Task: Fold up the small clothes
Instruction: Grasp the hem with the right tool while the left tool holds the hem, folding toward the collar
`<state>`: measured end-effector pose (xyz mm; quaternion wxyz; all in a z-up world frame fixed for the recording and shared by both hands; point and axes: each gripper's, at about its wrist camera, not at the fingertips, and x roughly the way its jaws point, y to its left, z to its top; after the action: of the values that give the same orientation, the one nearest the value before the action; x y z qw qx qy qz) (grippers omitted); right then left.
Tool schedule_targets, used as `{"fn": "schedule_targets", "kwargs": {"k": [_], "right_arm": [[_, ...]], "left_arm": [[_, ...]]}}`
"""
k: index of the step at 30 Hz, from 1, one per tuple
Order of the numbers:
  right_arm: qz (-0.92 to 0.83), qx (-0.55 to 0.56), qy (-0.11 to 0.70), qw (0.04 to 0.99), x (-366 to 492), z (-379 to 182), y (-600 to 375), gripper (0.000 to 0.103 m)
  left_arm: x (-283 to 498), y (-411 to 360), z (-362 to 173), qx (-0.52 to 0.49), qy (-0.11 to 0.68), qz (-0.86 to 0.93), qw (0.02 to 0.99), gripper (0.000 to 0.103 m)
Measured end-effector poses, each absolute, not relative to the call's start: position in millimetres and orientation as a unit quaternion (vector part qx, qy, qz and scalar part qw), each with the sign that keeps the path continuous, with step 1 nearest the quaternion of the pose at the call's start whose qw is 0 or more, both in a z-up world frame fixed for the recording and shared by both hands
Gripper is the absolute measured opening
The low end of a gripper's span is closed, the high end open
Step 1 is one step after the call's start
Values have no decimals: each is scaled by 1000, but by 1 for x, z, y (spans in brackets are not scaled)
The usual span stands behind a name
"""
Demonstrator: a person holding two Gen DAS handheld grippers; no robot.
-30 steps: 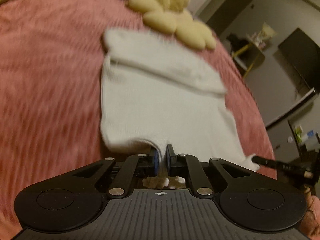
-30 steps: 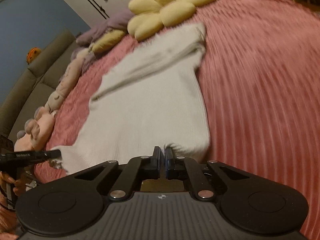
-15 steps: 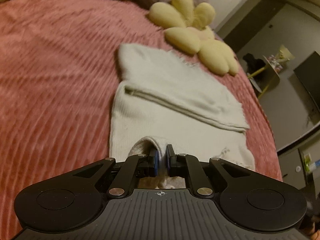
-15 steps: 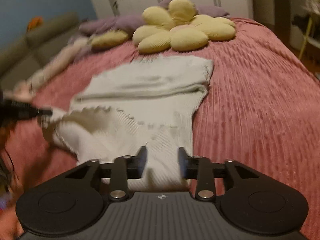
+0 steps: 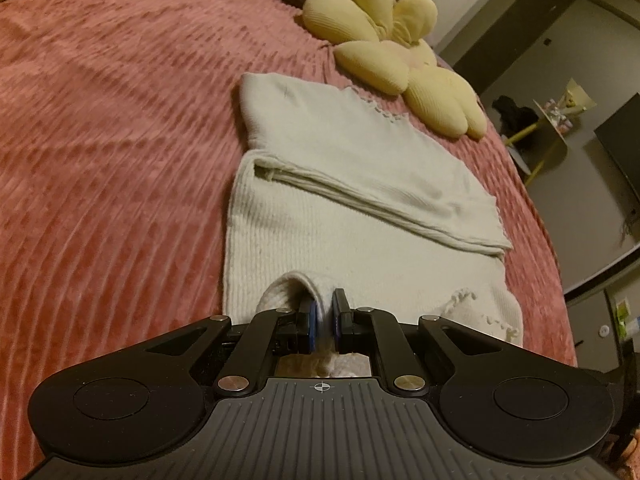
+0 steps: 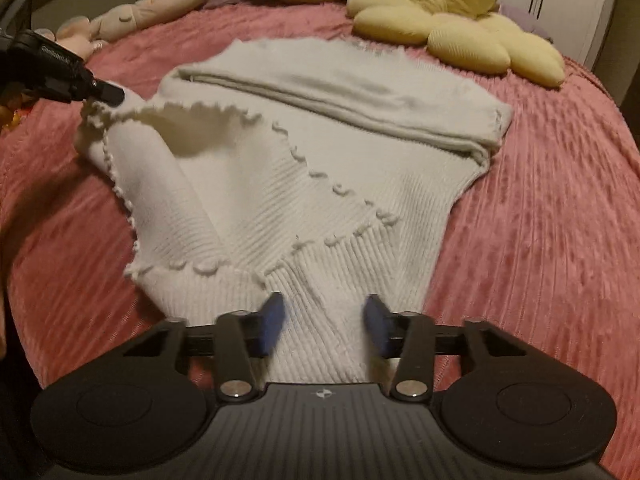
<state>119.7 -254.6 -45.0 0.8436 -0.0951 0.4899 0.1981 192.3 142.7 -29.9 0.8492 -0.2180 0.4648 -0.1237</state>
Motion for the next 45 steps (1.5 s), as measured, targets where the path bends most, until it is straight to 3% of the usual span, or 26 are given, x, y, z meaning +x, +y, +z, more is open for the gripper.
{"fn": "schedule_targets", "kwargs": {"k": [2,8,13,18,21,24,25,27,29,32,34,37,38,39,40,45], "right_arm": [[202,-78,487,846,121,-42,-258,8],[180,-24,425,887,125,-10,-276,7],[137,85,346,924,169,25,-307,7],[72,189,331,922,230,1,-342,7],[50,210,372,903,256,-36,-349,11],[55,207,400,891,259,-58,-347,15],[62,207,399,891,257,-61,-346,19],[69,213,393,892,254,-63,-349,36],[78,216,391,891,253,-65,-350,39],[84,204,390,894,258,-66,-345,39],[83,199,391,895,264,-68,-342,39],[83,175,393,899,267,-70,-335,37],[84,166,391,901,266,-69,-333,30],[86,161,389,903,266,-69,-332,18],[87,159,390,903,266,-69,-331,15],[85,162,386,904,264,-67,-331,13]], "left_arm": [[193,142,-28,-220,462,-123,850,10],[203,145,2,-227,418,-131,870,10],[238,151,22,-238,375,-113,889,10],[278,144,0,-210,373,-78,901,11],[285,142,-20,-195,387,-67,899,17],[277,152,-32,-188,375,-70,905,39],[274,156,-34,-187,369,-72,908,42],[270,162,-39,-188,358,-91,910,49],[272,160,-46,-175,362,-104,910,55],[272,149,-47,-151,366,-136,908,57],[269,143,-43,-140,356,-157,911,70],[265,137,-37,-128,344,-190,911,81],[265,137,-37,-124,344,-196,910,85],[267,135,-38,-118,347,-198,909,86],[272,133,-41,-111,353,-192,909,86],[301,131,-55,-113,393,-158,899,79]]}}
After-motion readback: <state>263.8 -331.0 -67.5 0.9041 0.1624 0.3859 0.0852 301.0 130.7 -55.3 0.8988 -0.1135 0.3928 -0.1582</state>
